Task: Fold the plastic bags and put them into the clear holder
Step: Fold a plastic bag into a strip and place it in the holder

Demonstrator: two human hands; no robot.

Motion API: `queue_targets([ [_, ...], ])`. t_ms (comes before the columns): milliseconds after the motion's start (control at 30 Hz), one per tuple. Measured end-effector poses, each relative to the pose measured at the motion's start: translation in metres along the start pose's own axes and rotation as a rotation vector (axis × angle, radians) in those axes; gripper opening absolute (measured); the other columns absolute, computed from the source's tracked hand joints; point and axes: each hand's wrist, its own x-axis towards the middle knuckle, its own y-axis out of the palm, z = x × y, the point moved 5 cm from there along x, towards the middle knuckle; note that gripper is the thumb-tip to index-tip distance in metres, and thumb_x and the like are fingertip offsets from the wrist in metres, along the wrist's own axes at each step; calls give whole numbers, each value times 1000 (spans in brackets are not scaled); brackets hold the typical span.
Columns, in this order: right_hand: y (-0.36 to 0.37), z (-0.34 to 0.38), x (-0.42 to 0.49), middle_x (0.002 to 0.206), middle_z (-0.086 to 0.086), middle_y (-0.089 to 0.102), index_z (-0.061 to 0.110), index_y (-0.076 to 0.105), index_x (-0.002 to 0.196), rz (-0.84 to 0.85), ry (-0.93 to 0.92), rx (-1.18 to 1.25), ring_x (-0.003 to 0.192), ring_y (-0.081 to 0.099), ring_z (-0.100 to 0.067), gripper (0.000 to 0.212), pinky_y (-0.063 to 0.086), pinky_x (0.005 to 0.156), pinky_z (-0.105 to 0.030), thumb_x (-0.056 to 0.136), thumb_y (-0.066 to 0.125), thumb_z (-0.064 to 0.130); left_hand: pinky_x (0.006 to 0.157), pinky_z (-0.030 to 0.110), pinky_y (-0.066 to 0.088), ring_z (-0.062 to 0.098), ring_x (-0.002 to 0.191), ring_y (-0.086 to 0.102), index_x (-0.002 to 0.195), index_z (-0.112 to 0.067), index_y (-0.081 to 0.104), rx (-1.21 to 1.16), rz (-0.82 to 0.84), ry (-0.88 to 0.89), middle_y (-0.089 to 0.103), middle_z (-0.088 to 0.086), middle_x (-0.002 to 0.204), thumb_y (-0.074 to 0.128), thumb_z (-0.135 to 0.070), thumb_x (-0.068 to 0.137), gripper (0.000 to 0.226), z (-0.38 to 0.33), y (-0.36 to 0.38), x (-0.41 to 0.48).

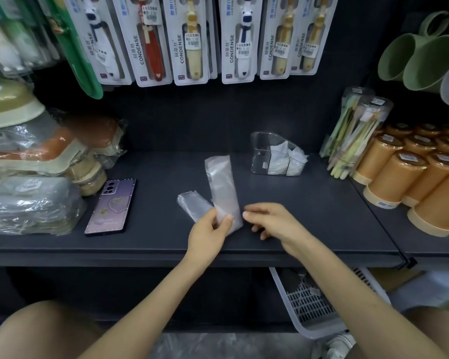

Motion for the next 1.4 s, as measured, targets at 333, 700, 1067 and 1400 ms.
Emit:
queue_targets([
  [333,24,-6,5,67,-6,55,8,71,83,36,-104,151,50,45,-6,14,30,40,-18,91,64,17,79,23,48,12,84,63,105,-17,62,-209,143,-49,68,6,90,61,-26,92,16,-1,-9,-4],
  [700,21,-1,5,37,17,44,10,66,73,153,-75,-312,34,37,1,16,29,44,-10,89,66,13,76,31,55,23,97,69,107,-11,64,-631,61,-249,71,11,104,56,-9,94,15,10,-32,22],
  [1067,11,0,22,49,12,46,13,62,60,75,-56,-471,48,40,-1,29,35,55,-20,88,64,19,86,18,39,5,105,54,121,-20,63,226,54,124,61,-13,115,68,-26,88,33,-2,-40,90],
  [1400,-5,-6,31,60,1,57,5,65,63,35,-37,-576,59,50,-11,27,40,61,-28,85,65,20,60,21,43,10,72,58,117,-18,61,151,75,-55,64,-3,85,71,-30,85,35,13,-32,101],
])
